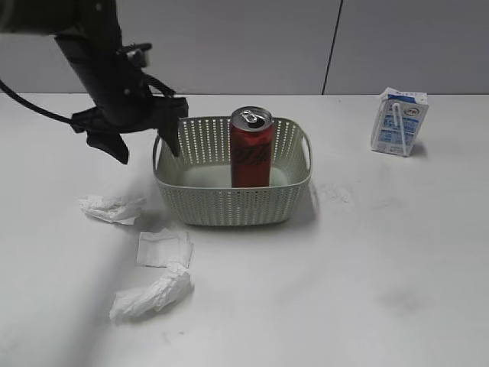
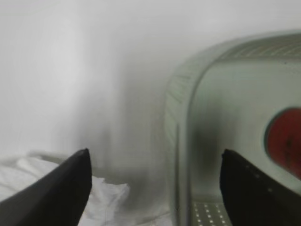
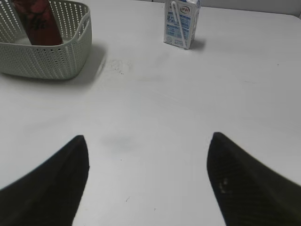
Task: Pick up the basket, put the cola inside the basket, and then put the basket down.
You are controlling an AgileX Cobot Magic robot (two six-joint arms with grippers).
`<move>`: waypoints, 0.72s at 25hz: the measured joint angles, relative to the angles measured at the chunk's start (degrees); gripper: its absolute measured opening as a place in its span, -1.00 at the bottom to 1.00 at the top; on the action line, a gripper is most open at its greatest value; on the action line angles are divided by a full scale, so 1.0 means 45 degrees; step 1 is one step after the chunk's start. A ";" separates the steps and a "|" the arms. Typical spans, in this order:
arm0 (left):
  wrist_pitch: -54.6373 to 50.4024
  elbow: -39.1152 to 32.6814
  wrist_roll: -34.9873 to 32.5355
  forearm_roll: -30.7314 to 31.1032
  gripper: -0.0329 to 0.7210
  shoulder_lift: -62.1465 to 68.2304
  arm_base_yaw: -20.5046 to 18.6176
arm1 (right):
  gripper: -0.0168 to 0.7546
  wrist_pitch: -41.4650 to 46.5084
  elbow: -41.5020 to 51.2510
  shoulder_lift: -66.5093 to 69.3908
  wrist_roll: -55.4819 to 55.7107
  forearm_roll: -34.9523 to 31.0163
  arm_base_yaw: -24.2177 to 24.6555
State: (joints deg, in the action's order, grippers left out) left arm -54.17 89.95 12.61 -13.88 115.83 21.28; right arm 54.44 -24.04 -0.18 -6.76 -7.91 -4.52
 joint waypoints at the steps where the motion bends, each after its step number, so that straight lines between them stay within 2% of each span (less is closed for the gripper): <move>1: -0.0153 0.0000 -0.0224 -0.0012 0.83 -0.0296 -0.0336 | 0.58 0.0000 0.0003 0.0000 0.0000 0.0000 0.0000; 7: -0.1808 0.0000 -0.2323 0.0032 0.82 -0.1845 -0.2825 | 0.58 -0.0014 0.0003 0.0000 0.0000 0.0014 0.0000; 12: -0.3291 -0.0042 -0.3323 0.1322 0.77 -0.2714 -0.4650 | 0.58 -0.0023 0.0003 0.0000 0.0000 0.0014 0.0000; 15: -0.3364 -0.0620 -0.3414 0.1515 0.74 -0.3709 -0.5141 | 0.58 -0.0023 0.0003 0.0000 0.0000 0.0014 0.0000; 18: -0.3392 -0.1737 -0.3699 0.1532 0.68 -0.5194 -0.5156 | 0.58 -0.0039 0.0003 0.0000 0.0000 0.0014 0.0000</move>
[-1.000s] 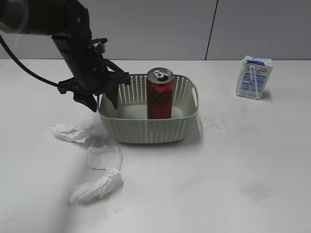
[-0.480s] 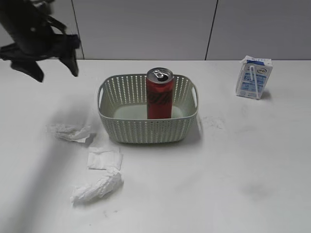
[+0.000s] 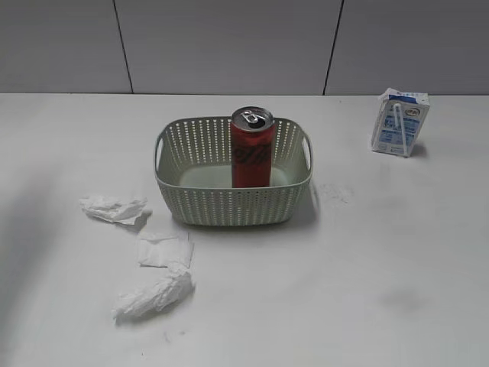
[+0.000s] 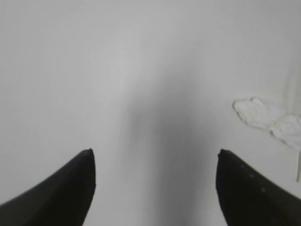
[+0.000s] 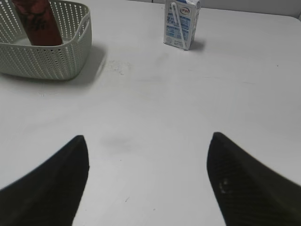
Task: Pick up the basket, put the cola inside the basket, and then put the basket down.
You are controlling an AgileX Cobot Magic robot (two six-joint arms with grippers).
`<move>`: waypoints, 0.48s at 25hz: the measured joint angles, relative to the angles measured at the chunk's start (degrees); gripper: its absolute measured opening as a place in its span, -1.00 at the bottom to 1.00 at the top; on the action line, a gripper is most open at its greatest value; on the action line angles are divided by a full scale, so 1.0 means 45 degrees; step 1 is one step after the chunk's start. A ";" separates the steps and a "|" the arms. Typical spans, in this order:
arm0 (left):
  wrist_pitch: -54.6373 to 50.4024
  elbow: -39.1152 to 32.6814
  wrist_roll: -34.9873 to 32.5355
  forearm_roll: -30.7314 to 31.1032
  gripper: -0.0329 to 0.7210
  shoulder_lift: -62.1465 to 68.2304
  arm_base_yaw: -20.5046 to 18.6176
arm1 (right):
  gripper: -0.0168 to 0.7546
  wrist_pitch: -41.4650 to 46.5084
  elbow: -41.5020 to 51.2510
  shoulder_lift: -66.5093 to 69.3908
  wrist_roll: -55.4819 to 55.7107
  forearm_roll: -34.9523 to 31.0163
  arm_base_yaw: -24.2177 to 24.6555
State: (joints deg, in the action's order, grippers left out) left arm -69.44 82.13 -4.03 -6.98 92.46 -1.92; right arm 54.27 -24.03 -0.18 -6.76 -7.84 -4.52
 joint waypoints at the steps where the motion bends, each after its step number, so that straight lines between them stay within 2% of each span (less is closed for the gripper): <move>1: 0.0006 -0.0509 -0.0055 -0.0032 0.65 -0.0614 0.0015 | 0.58 0.0000 0.0000 0.0000 0.0000 0.0009 0.0000; 5: 0.0195 -0.3047 -0.0179 -0.0109 0.62 -0.3419 0.0025 | 0.58 0.0000 0.0000 0.0000 0.0000 -0.0012 0.0000; 12: 0.1823 -0.7770 -0.0179 -0.0095 0.62 -0.8885 0.0025 | 0.58 0.0000 0.0000 0.0000 0.0000 -0.0416 0.0000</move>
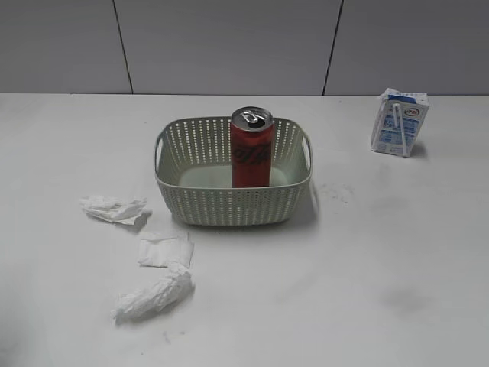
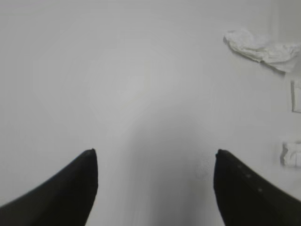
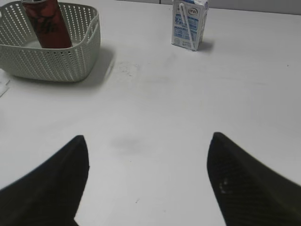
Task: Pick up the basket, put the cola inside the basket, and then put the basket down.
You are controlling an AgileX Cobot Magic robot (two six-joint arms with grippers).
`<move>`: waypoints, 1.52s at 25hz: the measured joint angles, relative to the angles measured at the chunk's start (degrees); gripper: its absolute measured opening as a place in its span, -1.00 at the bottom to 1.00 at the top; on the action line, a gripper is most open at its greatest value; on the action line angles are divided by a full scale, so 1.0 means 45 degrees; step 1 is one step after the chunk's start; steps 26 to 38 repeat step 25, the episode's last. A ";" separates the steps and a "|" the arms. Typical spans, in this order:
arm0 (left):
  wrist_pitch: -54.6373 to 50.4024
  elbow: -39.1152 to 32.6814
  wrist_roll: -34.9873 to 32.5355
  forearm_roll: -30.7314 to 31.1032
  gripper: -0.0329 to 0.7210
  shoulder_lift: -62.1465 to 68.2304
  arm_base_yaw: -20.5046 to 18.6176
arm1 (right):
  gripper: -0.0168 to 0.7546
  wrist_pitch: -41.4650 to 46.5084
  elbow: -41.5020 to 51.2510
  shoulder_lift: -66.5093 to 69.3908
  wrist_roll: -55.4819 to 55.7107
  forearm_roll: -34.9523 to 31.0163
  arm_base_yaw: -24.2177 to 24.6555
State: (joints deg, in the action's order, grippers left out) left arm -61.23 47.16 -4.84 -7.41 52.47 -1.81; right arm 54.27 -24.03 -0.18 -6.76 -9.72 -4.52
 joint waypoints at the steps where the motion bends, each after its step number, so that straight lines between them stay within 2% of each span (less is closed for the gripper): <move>1: 0.0215 -0.0649 0.0000 0.0000 0.62 -0.0822 0.0000 | 0.58 0.0000 0.0000 0.0000 0.0000 -0.0025 0.0000; 5: 0.0761 -0.2811 0.0000 0.0000 0.62 -0.3695 0.0000 | 0.58 0.0000 0.0000 0.0000 0.0000 -0.0051 0.0000; 9: 0.0534 -0.3759 0.0000 0.0011 0.62 -0.6210 0.0000 | 0.58 0.0000 0.0000 0.0000 0.0012 -0.0129 0.0000; 23: 0.0380 -0.3971 0.0000 0.0058 0.62 -1.1477 0.0000 | 0.58 -0.0005 0.0000 0.0000 0.0012 -0.0141 0.0000; 38: 0.0356 -0.3971 0.0000 0.0092 0.62 -1.1687 0.0000 | 0.58 -0.0005 0.0011 0.0000 0.0012 -0.0155 0.0000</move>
